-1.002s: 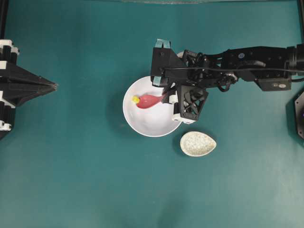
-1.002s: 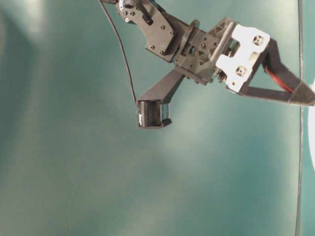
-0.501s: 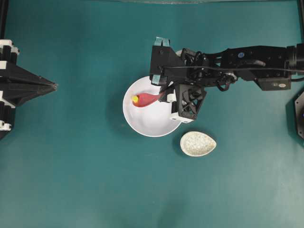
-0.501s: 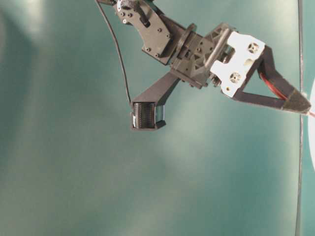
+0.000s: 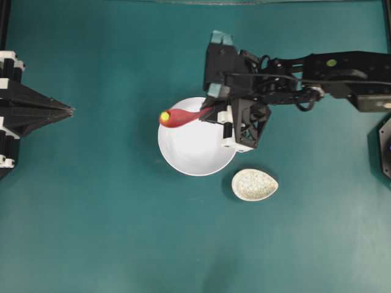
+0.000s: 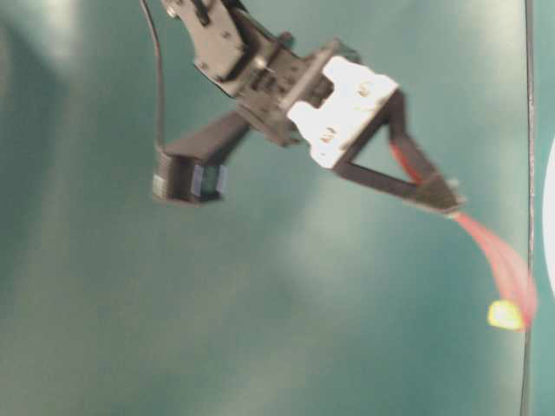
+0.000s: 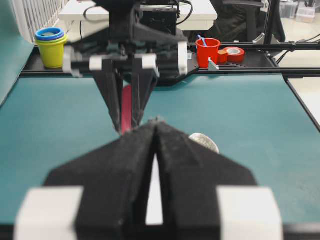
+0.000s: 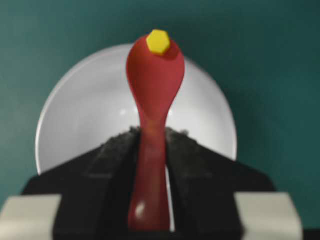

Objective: Scoop the yellow hexagonal prism block from the bowl with a spoon using the right arm.
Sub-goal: 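Lift the spoon with the yellow block up and out of the bowl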

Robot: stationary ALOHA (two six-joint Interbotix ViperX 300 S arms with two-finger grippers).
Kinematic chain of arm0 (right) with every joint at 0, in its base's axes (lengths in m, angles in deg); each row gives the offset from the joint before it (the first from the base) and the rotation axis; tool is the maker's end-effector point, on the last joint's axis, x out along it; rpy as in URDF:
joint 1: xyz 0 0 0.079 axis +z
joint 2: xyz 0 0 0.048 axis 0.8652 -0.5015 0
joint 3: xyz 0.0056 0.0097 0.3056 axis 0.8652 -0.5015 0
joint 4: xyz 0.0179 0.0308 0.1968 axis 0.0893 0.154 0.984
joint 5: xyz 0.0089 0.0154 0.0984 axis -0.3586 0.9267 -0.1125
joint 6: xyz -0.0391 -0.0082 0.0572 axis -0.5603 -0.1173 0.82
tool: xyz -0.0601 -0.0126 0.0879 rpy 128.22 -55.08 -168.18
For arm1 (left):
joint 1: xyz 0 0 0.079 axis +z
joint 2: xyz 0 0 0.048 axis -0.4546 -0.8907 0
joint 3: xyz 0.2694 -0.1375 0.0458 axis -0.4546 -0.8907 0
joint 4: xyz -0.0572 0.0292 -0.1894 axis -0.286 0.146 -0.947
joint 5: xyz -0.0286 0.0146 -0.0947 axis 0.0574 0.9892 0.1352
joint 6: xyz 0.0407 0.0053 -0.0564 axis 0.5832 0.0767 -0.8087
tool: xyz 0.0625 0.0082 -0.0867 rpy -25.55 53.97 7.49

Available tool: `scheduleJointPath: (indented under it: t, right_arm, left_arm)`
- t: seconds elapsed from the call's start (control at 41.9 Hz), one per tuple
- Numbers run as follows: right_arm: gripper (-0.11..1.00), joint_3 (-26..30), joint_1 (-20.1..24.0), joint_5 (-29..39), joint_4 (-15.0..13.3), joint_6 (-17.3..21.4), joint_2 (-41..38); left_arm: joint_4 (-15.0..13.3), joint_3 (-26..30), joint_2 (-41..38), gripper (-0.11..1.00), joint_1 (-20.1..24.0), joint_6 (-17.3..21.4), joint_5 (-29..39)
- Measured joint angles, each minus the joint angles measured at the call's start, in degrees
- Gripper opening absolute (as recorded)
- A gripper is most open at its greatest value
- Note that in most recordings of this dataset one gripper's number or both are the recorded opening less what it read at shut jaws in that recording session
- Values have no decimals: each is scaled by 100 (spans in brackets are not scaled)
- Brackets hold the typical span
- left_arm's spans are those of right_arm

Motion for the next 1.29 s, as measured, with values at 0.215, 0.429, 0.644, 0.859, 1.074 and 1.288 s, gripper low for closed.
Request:
scheduleJointPath:
  t: [0.215, 0.429, 0.644, 0.859, 1.074, 1.288]
  right_arm:
    - [21, -606, 105, -1134, 0, -167, 580]
    - [21, -1301, 246, -2382, -9, -308, 1292]
    - [22, -1600, 255, -2689, -18, -299, 1696]
    - [21, -1608, 264, -2654, -18, -281, 1705]
    - [21, -1600, 264, -2646, -9, -229, 1705]
    - [21, -1644, 264, -2646, -9, -211, 1740]
  left_arm:
    - [9, 0, 0, 0, 0, 0, 0]
    - [9, 0, 0, 0, 0, 0, 0]
    - [9, 0, 0, 0, 0, 0, 0]
    - [0, 0, 0, 0, 0, 0, 0]
    - [9, 0, 0, 0, 0, 0, 0]
    - [9, 0, 0, 0, 0, 0, -9]
